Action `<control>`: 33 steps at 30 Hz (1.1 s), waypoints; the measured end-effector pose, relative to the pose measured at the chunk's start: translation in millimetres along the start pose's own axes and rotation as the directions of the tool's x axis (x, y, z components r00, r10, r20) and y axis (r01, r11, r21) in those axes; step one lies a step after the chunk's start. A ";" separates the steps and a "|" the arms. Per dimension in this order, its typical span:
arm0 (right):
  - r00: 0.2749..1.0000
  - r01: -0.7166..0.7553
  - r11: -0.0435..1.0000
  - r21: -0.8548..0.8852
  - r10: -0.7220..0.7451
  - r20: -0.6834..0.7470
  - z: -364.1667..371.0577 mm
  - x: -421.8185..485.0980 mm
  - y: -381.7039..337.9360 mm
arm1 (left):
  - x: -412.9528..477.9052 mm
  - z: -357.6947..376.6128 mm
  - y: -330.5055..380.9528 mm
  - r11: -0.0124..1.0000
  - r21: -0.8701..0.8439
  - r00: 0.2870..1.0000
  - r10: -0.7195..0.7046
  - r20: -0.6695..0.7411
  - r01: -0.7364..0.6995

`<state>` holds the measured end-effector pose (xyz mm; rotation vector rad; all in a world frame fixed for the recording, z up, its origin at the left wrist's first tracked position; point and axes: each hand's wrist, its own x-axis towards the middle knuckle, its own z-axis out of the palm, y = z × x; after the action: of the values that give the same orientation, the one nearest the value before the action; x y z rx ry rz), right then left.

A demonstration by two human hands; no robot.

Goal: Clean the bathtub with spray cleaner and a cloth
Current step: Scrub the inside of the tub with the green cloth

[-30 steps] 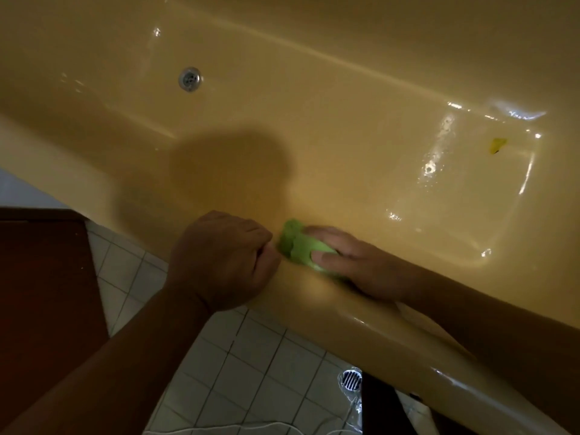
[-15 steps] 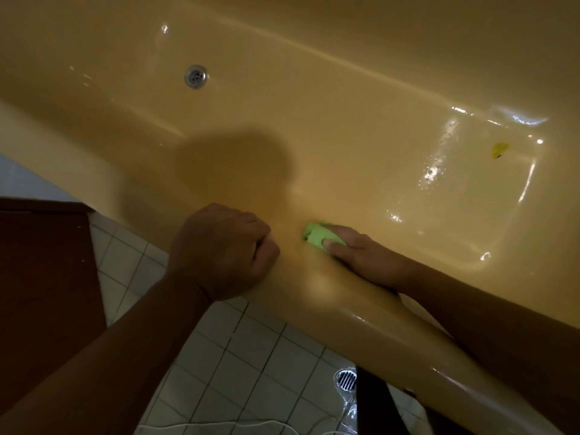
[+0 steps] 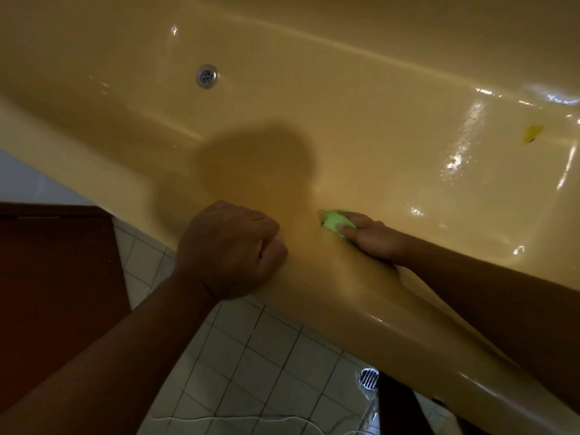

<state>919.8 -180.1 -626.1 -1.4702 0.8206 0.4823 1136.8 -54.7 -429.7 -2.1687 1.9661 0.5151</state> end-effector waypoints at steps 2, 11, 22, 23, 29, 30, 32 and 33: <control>0.996 0.082 0.996 0.041 -0.083 0.025 9.3 -1.0 -39.1 | -1.6 -1.3 -5.4 1.000 -0.001 1.000 -0.011 -0.012 0.011; 0.935 0.336 0.938 0.080 -0.343 0.093 -7.1 -89.9 -63.0 | 1.7 -5.8 -16.0 0.998 -0.024 0.998 -0.056 0.025 0.056; 0.971 0.237 0.972 -0.001 -0.236 0.036 11.4 -40.5 -76.1 | 3.4 -4.6 -31.7 0.998 -0.023 0.998 -0.057 0.004 0.057; 0.954 0.298 0.955 0.005 -0.298 0.028 10.7 -66.3 -80.5 | 3.6 -4.6 -32.0 0.998 -0.019 0.998 -0.057 0.002 0.057; 0.984 0.154 0.987 0.038 -0.156 0.083 -6.2 -75.2 -54.2 | 3.4 -5.5 -35.7 0.997 -0.042 0.998 -0.060 0.006 0.060; 0.992 0.109 0.994 -0.003 -0.108 0.064 -6.4 -48.8 -38.7 | 3.7 -4.9 -36.9 0.997 -0.042 0.998 -0.058 0.002 0.058; 0.999 -0.011 0.990 -0.139 0.016 0.037 -6.2 5.4 -15.7 | 3.9 -2.8 -40.4 0.998 -0.037 0.999 -0.045 -0.005 0.044; 0.996 -0.080 0.981 -0.176 0.083 0.010 -3.2 29.8 -9.6 | 3.1 -2.0 -42.2 0.998 -0.040 0.999 -0.044 -0.011 0.044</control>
<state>945.7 -189.7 -641.2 -1.5958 0.8440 0.6419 1179.0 -53.3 -433.3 -2.2387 1.9256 0.5402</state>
